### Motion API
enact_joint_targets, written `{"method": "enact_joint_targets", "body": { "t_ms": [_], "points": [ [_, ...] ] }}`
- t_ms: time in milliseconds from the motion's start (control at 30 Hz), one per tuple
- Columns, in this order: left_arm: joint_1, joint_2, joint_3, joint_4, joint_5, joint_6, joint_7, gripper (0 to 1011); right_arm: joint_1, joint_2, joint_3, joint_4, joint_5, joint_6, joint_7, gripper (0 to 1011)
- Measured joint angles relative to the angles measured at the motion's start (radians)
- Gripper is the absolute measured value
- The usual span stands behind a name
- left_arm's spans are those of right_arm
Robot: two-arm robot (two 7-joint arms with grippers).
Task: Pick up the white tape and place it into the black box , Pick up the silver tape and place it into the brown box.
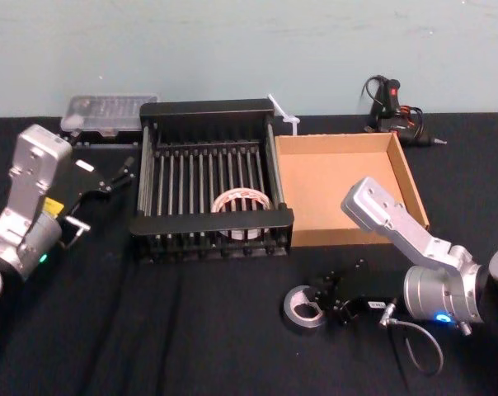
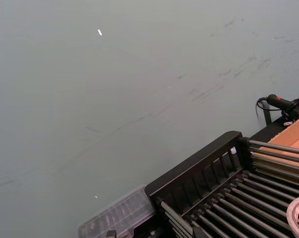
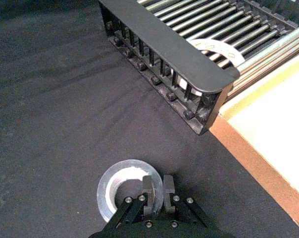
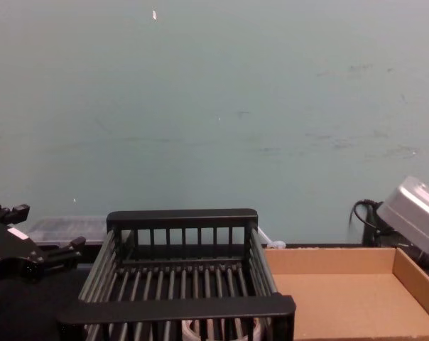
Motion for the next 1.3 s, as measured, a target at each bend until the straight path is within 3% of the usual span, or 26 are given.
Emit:
{"method": "enact_joint_targets", "body": {
  "t_ms": [367,833,1300],
  "points": [
    [0.0,0.0,0.0,0.0,0.0,0.0,0.0,1001,-0.009,0.0,0.018,-0.001,0.017,-0.006,-0.001,138],
    [0.0,0.0,0.0,0.0,0.0,0.0,0.0,1001,-0.02,-0.002,0.125,-0.013,0.091,-0.038,-0.077,137],
    [0.0,0.0,0.0,0.0,0.0,0.0,0.0,1001,0.023,-0.044,0.198,0.045,0.098,-0.041,-0.175,137]
  ]
}}
